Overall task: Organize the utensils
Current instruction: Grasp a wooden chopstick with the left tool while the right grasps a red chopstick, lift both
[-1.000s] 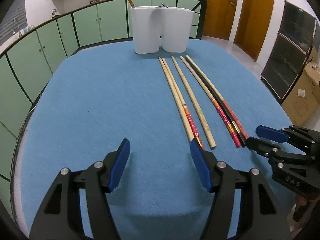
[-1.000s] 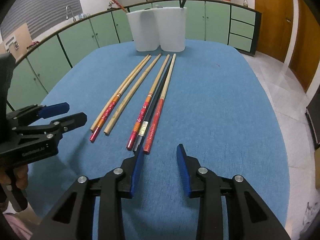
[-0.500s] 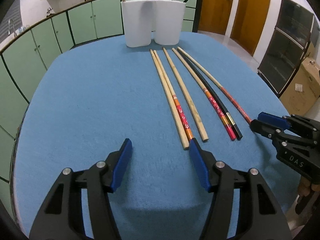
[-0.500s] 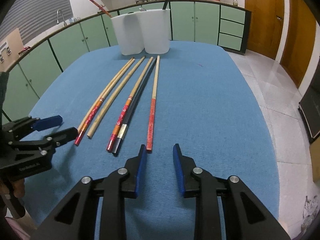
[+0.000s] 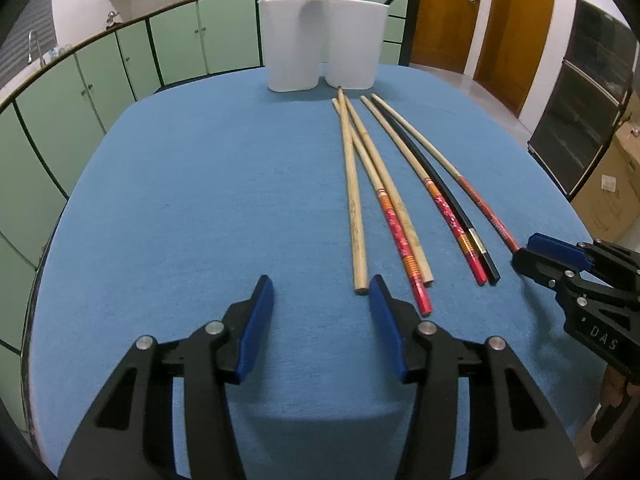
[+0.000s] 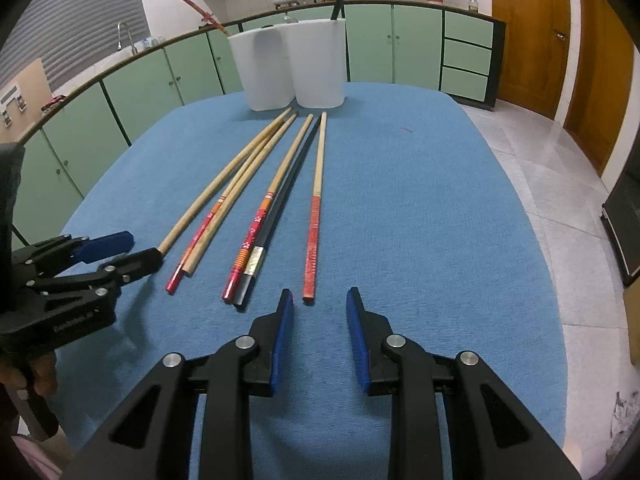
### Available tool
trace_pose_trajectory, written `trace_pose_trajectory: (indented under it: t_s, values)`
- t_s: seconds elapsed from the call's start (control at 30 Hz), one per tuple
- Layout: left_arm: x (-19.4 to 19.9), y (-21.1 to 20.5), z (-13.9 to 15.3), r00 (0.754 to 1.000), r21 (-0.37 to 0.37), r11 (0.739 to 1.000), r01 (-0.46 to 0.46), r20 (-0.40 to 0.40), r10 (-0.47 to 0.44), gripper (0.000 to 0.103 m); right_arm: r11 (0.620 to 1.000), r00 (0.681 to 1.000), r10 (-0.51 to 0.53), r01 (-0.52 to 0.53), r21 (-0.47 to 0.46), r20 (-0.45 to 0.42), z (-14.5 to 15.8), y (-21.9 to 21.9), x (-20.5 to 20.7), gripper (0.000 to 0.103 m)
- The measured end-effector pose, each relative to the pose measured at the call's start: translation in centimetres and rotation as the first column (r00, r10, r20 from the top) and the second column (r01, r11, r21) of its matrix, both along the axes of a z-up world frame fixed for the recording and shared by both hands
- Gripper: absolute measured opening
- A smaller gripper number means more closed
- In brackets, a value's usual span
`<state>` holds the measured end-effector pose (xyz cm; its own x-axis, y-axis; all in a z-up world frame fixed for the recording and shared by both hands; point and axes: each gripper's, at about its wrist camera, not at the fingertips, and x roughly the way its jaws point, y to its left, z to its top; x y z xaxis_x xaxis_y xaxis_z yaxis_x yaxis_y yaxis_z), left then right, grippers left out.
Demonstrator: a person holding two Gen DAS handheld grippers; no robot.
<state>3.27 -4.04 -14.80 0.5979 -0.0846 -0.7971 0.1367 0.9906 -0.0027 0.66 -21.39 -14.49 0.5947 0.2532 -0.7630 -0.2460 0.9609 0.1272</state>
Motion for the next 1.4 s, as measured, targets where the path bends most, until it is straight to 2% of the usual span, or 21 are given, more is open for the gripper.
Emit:
trace_pose_trajectory:
  t_s: [0.07, 0.1, 0.17, 0.23, 0.27, 0.5, 0.7, 0.97, 1.07, 1.2, 1.4]
  values:
    - [0.2, -0.2, -0.1, 1.0, -0.002, 1.0, 0.001, 0.006, -0.001, 0.046, 1.0, 1.0, -0.003, 0.003, -0.003, 0.01, -0.1, 0.1, -0.1, 0.027]
    - [0.3, -0.3, -0.1, 1.0, -0.008, 1.0, 0.003, 0.008, -0.003, 0.041, 1.0, 1.0, -0.003, 0.003, -0.003, 0.015, -0.2, 0.2, -0.1, 0.026]
    - [0.4, -0.6, -0.1, 1.0, -0.016, 1.0, 0.013, 0.01, -0.013, 0.031, 1.0, 1.0, -0.005, 0.005, -0.013, 0.027, -0.3, 0.4, -0.2, 0.02]
    - [0.4, -0.9, 0.0, 1.0, -0.035, 0.999, 0.024, 0.008, -0.024, 0.011, 1.0, 0.999, -0.007, 0.008, -0.008, 0.031, -0.3, 0.5, -0.2, 0.007]
    - [0.3, -1.0, 0.0, 1.0, -0.039, 0.999, 0.028, 0.008, -0.027, 0.007, 1.0, 1.0, -0.008, 0.008, -0.002, 0.027, -0.4, 0.4, -0.1, 0.006]
    - [0.3, -0.3, 1.3, 1.0, -0.074, 0.997, 0.017, 0.018, -0.016, 0.006, 0.999, 1.0, -0.007, 0.007, 0.037, 0.02, 1.2, -0.4, 0.2, 0.006]
    - [-0.4, 0.3, 6.0, 0.993, -0.061, 0.998, 0.024, 0.113, -0.017, 0.006, 0.999, 0.995, -0.013, 0.008, 0.053, 0.096, 5.4, -1.6, -0.1, 0.006]
    - [-0.9, 0.9, 13.0, 0.961, -0.075, 0.996, 0.039, 0.277, -0.016, 0.006, 0.998, 0.972, -0.014, -0.002, 0.069, 0.234, 12.2, -3.3, 0.4, 0.006]
    - [-0.2, 1.1, 15.5, 0.945, -0.104, 0.993, 0.048, 0.326, -0.012, 0.006, 0.996, 0.962, -0.015, -0.01, 0.09, 0.273, 14.3, -3.9, 1.0, 0.006]
    - [0.9, 1.2, 17.5, 0.93, -0.119, 0.991, 0.06, 0.367, -0.012, 0.006, 0.992, 0.952, -0.011, -0.027, 0.121, 0.305, 16.7, -4.4, 2.2, 0.006]
    - [2.7, 0.7, 19.0, 0.924, -0.14, 0.987, 0.084, 0.381, -0.025, 0.006, 0.988, 0.945, 0.017, -0.066, 0.139, 0.326, 19.1, -4.3, 3.8, 0.006]
